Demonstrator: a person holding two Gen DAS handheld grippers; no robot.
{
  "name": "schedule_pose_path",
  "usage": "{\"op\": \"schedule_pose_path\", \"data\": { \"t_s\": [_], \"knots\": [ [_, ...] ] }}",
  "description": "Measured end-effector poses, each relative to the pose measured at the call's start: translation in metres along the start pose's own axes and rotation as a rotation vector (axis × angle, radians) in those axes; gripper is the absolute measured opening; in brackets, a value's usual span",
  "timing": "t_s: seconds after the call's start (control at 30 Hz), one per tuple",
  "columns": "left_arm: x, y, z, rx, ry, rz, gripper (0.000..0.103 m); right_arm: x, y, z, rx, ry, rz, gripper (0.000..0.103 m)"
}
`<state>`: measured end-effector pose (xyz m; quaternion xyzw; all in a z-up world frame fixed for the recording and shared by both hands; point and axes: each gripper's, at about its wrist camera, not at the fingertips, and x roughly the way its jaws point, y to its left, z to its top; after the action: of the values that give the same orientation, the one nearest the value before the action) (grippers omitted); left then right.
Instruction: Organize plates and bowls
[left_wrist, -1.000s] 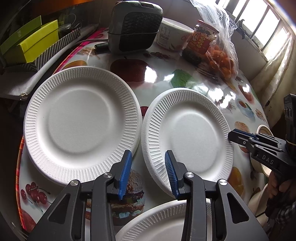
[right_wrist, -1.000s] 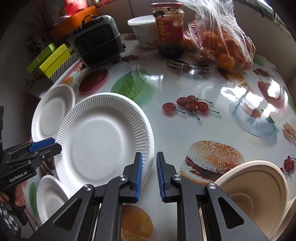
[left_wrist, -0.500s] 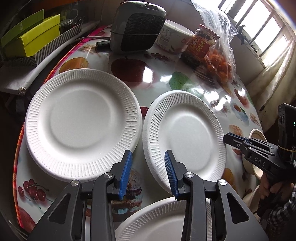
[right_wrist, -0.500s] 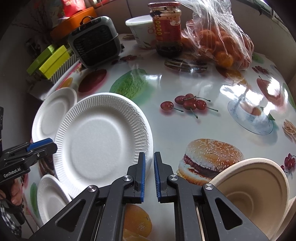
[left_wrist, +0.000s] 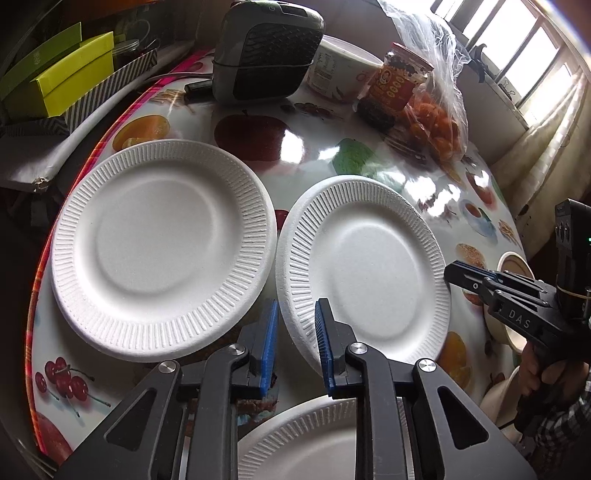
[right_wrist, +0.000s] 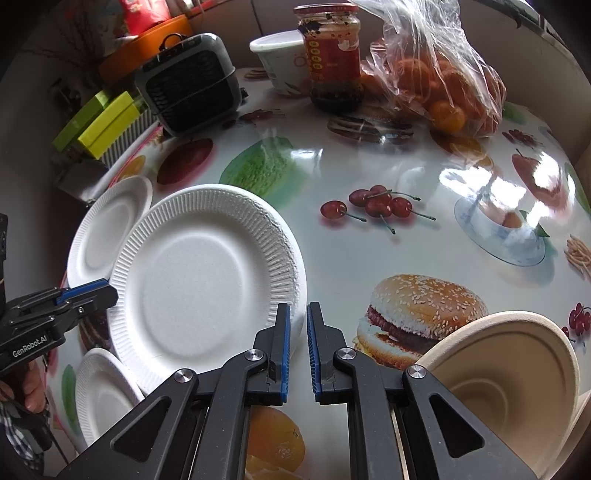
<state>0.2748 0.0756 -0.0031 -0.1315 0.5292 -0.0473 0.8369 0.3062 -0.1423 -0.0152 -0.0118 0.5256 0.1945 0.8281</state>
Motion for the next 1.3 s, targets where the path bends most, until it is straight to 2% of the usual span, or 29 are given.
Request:
{"op": "schedule_pose_path", "data": {
  "t_s": [0.7, 1.3],
  "knots": [
    [-0.003, -0.009, 0.007, 0.022, -0.019, 0.014, 0.02, -0.006, -0.003, 0.002, 0.035, -0.02, 0.009, 0.01],
    [-0.011, -0.02, 0.012, 0.04, -0.045, 0.007, 0.02, -0.029, -0.013, 0.002, 0.071, -0.086, 0.029, 0.01]
  ]
}}
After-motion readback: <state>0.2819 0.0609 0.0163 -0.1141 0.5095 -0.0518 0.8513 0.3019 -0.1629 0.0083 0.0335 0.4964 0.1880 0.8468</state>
